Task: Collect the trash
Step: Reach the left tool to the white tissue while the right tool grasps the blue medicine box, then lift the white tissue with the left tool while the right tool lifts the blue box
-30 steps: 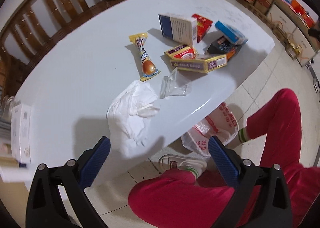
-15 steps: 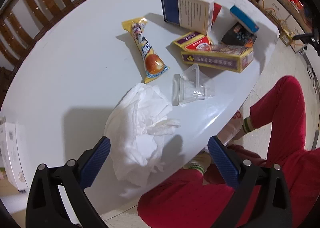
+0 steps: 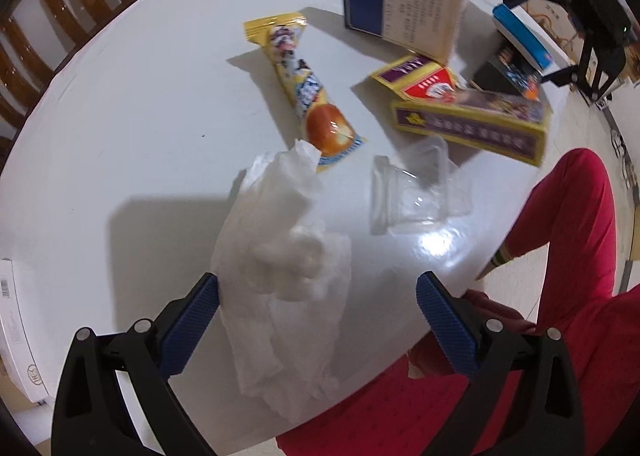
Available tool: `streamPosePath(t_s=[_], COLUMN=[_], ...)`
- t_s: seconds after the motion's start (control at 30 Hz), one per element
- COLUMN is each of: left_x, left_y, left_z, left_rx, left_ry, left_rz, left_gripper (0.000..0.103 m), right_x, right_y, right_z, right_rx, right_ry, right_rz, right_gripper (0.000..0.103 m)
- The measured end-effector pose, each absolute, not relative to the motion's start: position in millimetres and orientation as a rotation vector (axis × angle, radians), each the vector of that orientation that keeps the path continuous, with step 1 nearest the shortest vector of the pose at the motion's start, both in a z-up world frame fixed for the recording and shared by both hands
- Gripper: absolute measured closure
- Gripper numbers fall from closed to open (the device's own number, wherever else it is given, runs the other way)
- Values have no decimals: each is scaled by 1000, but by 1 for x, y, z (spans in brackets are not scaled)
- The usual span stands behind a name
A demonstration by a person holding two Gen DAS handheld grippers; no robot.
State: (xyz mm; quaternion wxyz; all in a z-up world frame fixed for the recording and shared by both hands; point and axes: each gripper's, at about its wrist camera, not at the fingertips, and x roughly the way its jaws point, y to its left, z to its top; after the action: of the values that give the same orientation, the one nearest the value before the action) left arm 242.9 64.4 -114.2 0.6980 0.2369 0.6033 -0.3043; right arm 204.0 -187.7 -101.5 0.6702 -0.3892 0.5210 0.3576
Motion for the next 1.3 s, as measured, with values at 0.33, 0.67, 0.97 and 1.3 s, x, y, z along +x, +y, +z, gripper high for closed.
streamPosePath(t_s=[0.33, 0.67, 0.97, 1.3], left_x=[276, 295, 286, 264], left_y=[80, 93, 90, 84], left_z=[-113, -91, -96, -102], left_rx=[475, 394, 279, 282], left_ry=[1350, 1324, 1289, 1264], left_rz=[-654, -533, -342, -268], left_gripper=[14, 60, 62, 72], right_x=[211, 219, 207, 182], right_y=[-200, -208, -234, -234], right_z=[-105, -92, -82, -78], right_rx=[-776, -722, -586, -423], right_ry=[1180, 1179, 1137, 1115], right_rz=[836, 762, 513, 307], right_gripper=[34, 36, 38, 40])
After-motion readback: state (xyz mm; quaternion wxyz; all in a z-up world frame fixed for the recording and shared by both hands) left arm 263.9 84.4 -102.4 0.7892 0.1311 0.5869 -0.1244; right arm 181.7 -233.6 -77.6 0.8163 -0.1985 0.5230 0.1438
